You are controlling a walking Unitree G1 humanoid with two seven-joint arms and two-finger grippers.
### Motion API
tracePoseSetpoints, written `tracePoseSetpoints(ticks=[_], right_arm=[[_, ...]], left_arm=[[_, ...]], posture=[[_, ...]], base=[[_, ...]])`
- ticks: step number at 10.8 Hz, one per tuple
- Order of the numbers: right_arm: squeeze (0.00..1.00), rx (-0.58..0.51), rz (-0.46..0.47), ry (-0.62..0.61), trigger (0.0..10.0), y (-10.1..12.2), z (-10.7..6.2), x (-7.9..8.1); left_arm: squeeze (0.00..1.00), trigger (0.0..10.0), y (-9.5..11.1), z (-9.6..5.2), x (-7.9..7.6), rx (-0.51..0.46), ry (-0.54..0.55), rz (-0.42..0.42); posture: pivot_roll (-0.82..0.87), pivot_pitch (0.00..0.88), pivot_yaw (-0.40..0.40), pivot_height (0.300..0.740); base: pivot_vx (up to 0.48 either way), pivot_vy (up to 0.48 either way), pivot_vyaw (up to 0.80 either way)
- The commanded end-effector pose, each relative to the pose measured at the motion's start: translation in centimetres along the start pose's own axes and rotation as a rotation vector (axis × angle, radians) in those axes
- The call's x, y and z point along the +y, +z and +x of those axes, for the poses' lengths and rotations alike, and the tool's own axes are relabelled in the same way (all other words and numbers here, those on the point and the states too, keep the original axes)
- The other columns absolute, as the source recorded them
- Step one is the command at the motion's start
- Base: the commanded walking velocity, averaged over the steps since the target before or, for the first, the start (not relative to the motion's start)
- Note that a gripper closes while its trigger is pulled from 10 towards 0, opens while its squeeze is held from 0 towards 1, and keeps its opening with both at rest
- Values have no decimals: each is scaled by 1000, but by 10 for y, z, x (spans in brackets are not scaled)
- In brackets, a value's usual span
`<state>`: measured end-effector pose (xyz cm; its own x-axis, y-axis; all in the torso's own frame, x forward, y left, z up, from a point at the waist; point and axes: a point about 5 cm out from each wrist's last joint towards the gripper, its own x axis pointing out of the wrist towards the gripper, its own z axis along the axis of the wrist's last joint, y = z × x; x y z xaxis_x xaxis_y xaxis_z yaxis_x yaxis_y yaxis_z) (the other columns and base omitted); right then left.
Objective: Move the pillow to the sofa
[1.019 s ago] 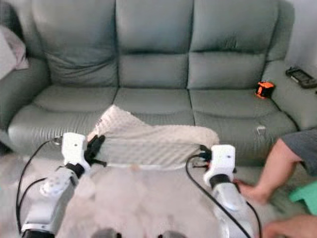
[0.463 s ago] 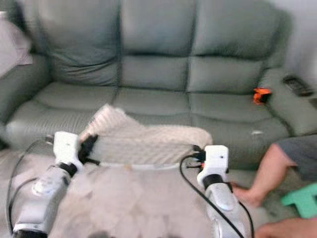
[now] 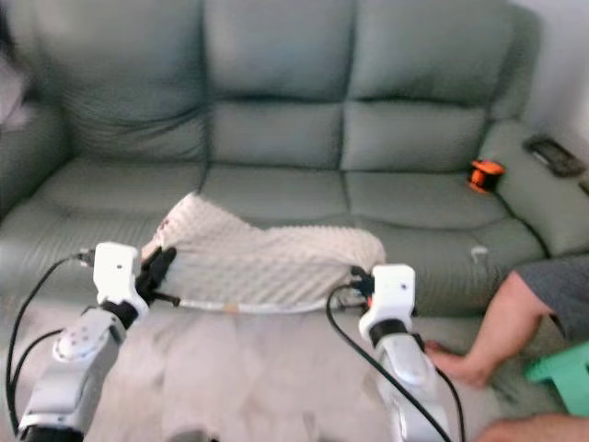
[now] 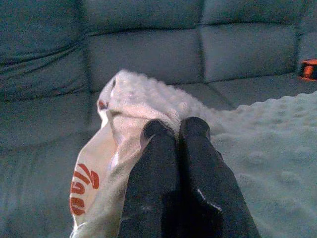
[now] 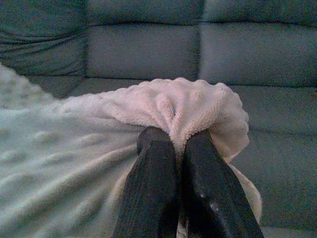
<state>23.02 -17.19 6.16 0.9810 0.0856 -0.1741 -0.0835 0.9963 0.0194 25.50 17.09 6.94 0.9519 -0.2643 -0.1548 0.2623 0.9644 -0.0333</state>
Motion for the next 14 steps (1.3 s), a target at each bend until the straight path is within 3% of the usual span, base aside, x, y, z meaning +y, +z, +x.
tracePoseSetpoints(ticks=[1, 4, 7, 14], right_arm=[[0, -18, -17, -33, 10000, 4, -2, -10], [0, -25, -35, -10, 10000, 5, -1, -9], [0, -30, -38, 2, 10000, 6, -2, -8], [0, -31, -39, 7, 10000, 6, -1, -8]], left_arm=[[0, 10000, 5, 4, -10, -25, -29, -1], [0, 10000, 3, 5, -11, -21, -24, 0], [0, 10000, 3, 6, -12, -21, -21, 1], [0, 10000, 2, 7, -12, -15, -22, 8]], posture=[[-48, 0, -15, 740], [-51, 0, -17, 740], [-52, 0, -17, 740], [-49, 0, -18, 740]], base=[[382, 0, 0], [385, 0, 0], [384, 0, 579], [367, 0, 187]])
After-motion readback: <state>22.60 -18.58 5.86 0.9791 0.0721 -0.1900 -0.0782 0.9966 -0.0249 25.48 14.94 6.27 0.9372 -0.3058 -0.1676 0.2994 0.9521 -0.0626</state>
